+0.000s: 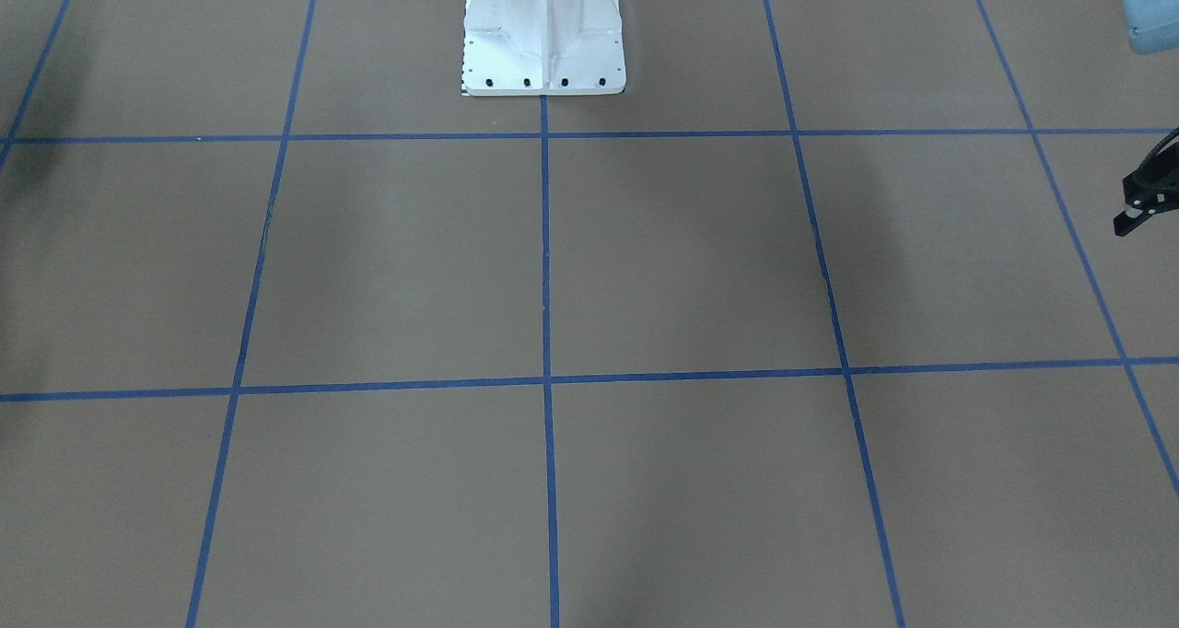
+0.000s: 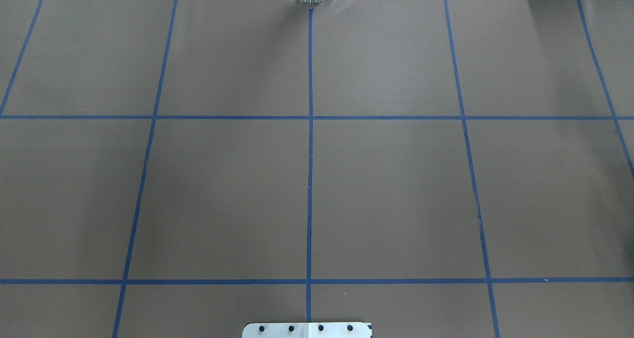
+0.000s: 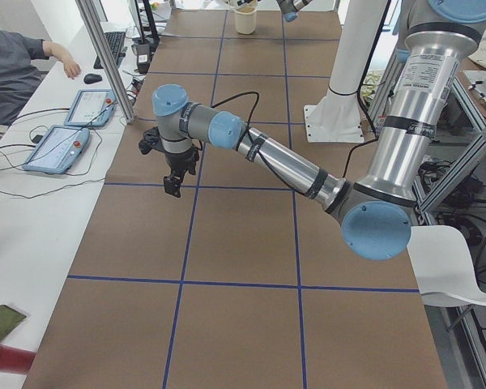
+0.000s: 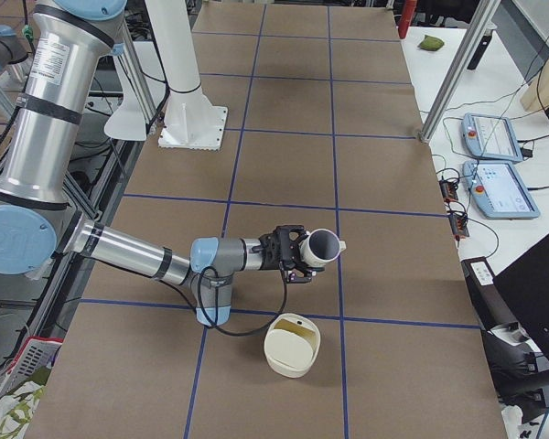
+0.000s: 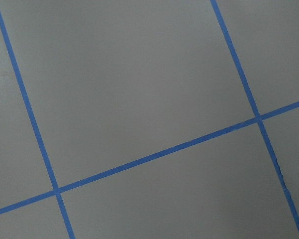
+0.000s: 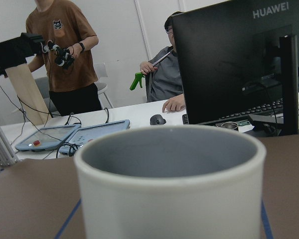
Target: Left arm hands cup to right arm to dump lemon
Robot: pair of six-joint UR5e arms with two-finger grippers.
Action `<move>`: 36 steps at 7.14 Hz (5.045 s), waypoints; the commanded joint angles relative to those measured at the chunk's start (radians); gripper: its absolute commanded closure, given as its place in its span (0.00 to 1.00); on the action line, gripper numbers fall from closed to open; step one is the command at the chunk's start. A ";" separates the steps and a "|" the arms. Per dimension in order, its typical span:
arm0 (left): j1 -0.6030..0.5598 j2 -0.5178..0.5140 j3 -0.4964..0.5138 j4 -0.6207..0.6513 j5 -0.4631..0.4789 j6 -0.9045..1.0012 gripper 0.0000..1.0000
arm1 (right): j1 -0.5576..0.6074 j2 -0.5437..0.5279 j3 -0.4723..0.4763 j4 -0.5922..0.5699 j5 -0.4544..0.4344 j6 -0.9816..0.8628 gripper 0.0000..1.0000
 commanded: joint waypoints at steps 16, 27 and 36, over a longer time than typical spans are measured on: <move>0.472 -0.608 0.333 -0.635 0.010 -1.468 0.00 | -0.646 0.912 0.002 -0.925 -0.842 -0.385 0.82; 0.575 -0.608 0.332 -0.659 0.145 -1.564 0.41 | -0.701 0.918 0.043 -0.985 -0.905 -0.535 0.74; 0.578 -0.607 0.329 -0.661 0.145 -1.564 0.69 | -0.701 0.918 0.051 -0.984 -0.905 -0.534 0.70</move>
